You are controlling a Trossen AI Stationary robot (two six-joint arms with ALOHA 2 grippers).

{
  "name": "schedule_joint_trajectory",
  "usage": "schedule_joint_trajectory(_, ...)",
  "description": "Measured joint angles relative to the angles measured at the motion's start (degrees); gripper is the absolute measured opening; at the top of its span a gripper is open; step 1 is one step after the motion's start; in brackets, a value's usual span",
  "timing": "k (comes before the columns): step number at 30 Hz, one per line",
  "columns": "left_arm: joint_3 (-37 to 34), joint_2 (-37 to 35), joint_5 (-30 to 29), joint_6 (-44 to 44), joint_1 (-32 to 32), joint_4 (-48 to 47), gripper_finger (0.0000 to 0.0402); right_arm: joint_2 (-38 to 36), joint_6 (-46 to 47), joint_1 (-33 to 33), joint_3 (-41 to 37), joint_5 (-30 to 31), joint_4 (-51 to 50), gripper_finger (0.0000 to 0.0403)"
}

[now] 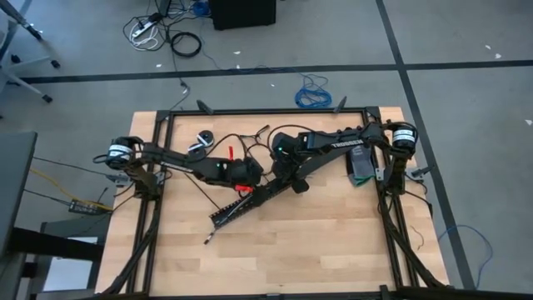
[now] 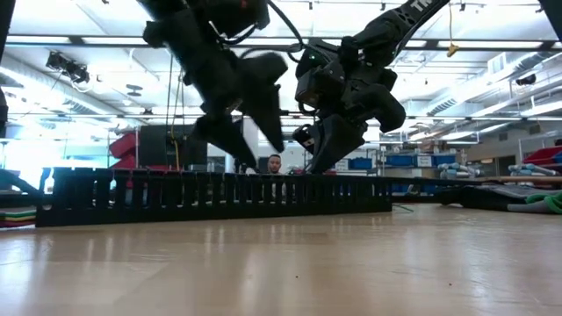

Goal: Ziptie cables
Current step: Insert the black cover of the black cable duct

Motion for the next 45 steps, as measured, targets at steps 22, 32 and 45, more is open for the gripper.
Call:
schedule_joint_trajectory(22, 3.1, 6.0, -13.8, 2.1, -5.5, -2.7, 0.03, 0.0, -0.2, -2.6, 0.0, -1.6, -0.2, 0.0)
schedule_joint_trajectory(32, 9.8, 12.3, -14.4, 7.3, -5.6, -4.2, 0.03, -0.1, 0.0, -2.6, 0.0, -1.6, -0.2, 0.0)
schedule_joint_trajectory(45, 11.4, 14.3, -15.2, -0.5, -5.5, -11.7, 0.03, -0.1, 0.0, -2.6, 0.0, -1.6, -0.5, 0.0)
